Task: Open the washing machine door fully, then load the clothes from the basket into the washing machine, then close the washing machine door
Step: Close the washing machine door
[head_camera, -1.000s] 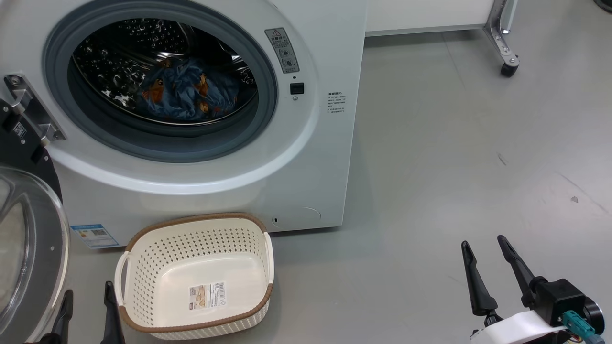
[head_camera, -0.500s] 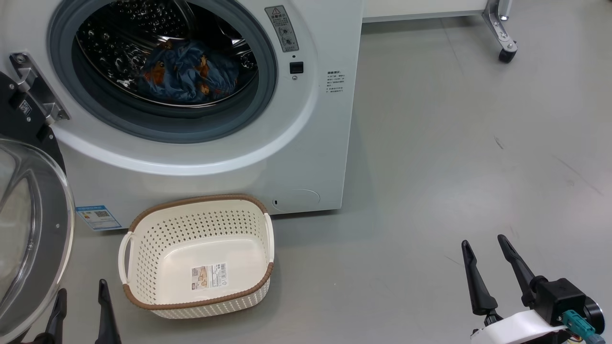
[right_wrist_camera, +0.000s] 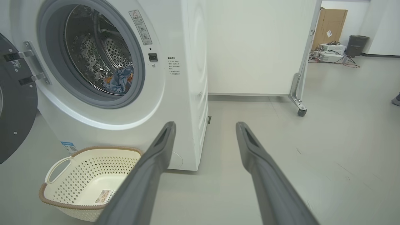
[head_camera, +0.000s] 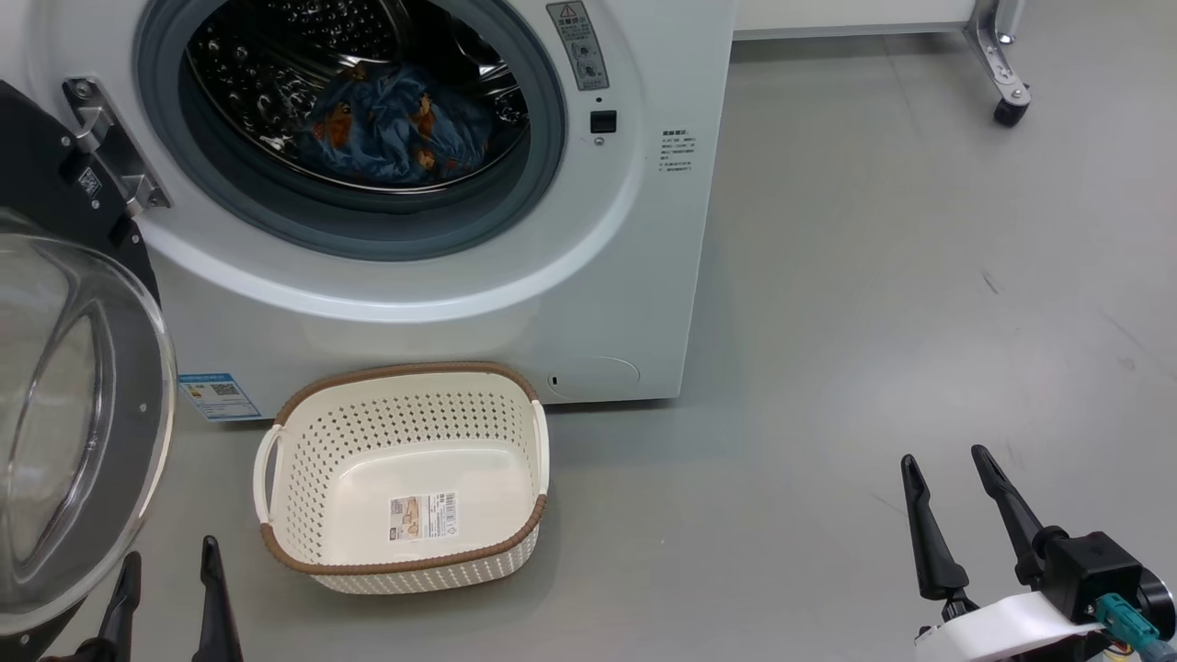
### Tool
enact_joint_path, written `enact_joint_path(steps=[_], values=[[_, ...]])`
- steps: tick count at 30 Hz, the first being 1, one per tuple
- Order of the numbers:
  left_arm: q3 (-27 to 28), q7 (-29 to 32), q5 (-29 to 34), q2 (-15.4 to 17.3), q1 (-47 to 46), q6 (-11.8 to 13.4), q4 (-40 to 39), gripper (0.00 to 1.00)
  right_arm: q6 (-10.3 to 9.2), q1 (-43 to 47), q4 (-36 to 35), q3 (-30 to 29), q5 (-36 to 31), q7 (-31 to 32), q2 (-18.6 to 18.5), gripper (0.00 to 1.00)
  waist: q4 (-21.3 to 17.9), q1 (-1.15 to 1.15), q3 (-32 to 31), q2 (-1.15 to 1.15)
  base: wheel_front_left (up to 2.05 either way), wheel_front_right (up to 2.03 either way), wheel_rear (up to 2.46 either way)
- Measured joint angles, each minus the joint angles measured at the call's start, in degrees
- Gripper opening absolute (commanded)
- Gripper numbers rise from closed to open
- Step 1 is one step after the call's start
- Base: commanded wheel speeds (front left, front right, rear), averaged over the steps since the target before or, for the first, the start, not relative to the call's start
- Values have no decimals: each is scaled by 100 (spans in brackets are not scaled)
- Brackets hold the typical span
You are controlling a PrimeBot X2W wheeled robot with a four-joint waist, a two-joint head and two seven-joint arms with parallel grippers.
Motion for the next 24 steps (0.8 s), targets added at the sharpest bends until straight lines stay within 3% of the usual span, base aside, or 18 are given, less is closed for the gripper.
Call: enact_joint_path(steps=[24], values=[[221, 0, 136, 0, -46, 144, 97, 100, 0, -241, 126, 760, 97, 0, -177, 100, 1641, 0, -225, 0, 0, 0, 0]])
